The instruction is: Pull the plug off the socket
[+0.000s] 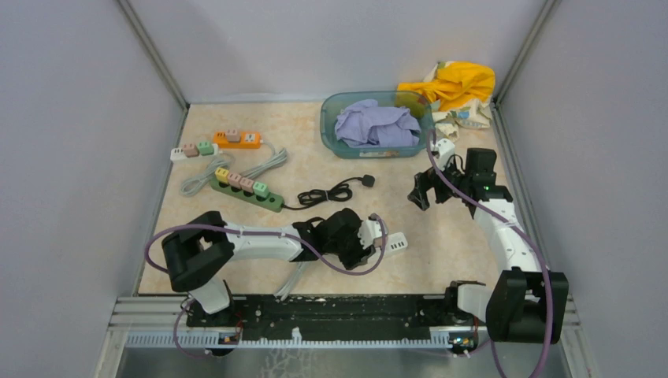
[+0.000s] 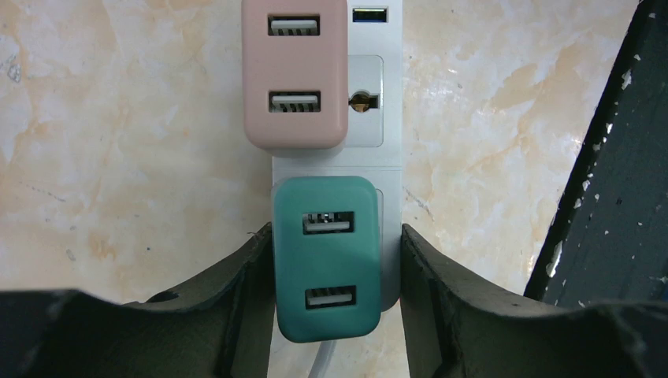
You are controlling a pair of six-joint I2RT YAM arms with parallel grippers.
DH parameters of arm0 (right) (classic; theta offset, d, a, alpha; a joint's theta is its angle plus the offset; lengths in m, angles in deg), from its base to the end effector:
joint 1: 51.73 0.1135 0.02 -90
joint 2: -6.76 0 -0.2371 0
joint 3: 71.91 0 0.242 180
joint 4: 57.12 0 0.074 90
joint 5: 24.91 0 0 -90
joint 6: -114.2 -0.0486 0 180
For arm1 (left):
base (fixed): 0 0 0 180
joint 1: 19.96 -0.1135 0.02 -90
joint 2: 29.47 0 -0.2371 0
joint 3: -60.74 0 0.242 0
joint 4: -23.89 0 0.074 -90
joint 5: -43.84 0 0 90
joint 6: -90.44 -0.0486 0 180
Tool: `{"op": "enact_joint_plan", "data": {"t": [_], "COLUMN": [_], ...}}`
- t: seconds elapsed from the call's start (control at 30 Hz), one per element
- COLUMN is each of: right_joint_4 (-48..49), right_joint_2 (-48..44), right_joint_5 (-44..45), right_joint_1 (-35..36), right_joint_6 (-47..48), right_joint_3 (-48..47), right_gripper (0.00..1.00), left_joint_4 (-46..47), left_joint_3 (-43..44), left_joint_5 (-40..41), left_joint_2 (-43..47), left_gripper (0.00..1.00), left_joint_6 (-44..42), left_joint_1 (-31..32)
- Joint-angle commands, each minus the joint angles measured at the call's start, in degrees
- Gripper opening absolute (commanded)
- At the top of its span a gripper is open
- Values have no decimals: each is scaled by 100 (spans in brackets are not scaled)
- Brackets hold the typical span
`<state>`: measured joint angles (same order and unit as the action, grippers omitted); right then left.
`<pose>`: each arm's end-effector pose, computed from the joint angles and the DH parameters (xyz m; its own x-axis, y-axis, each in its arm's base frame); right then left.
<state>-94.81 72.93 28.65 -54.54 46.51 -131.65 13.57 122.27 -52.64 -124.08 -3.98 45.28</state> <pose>0.2470 0.0168 0.2246 -0.4966 -0.2814 -0.8211 -0.6215 0.7757 0.1100 0.1335 -0.3026 0.1337 -0.2147 0.6484 -0.7304 0.9560 0.2926 -0.0213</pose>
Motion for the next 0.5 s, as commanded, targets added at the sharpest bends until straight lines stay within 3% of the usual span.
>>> {"op": "enact_joint_plan", "data": {"t": [0.0, 0.2, 0.37, 0.47], "right_joint_4": [207, 184, 102, 63], "right_joint_2": [13, 21, 18, -5], "right_joint_5": [-35, -143, -409, -559], "right_joint_1": [-11, -20, -18, -18], "right_joint_6": [-51, -51, 28, 102], "right_joint_3": [-264, -278, -271, -265], "right_gripper": [99, 99, 99, 99], "left_joint_4": [-113, -253, -24, 257], "left_joint_3": [346, 427, 322, 126], "left_joint_5": [342, 972, 1127, 1232], "left_joint_2": [-280, -424, -123, 207], "left_gripper": [11, 55, 73, 76], "left_joint_6": [-254, -290, -303, -291], "left_joint_1": [156, 203, 208, 214]}}
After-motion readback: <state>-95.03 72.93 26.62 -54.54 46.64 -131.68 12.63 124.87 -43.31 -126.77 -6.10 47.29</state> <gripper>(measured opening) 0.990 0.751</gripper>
